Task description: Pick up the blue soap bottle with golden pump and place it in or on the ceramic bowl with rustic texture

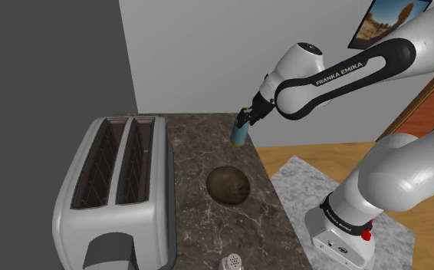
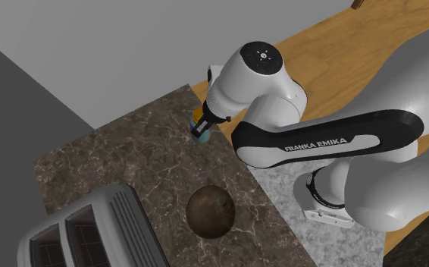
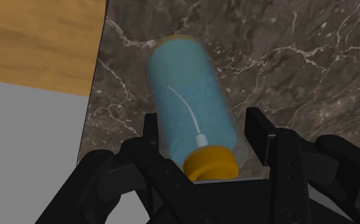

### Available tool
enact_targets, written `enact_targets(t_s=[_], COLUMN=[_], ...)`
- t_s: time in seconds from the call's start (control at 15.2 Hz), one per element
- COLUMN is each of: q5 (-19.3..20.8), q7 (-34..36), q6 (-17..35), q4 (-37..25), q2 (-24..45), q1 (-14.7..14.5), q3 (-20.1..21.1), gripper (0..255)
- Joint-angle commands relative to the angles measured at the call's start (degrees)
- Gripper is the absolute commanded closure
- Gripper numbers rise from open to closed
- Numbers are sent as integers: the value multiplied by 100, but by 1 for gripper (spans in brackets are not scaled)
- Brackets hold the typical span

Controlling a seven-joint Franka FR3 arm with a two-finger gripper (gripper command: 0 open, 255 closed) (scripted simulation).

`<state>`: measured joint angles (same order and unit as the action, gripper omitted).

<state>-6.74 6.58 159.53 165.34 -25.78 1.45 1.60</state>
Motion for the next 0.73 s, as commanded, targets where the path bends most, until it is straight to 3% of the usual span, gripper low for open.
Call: enact_targets(t_s=[0.0, 0.46, 0.66], q5=[0, 0, 38], q7=[0, 0, 34], q6=[0, -1, -339], q4=[2, 1, -92], q2=[2, 2, -242], q1=[-1, -1, 35], q3=[0, 0, 18], gripper=[255, 255, 255])
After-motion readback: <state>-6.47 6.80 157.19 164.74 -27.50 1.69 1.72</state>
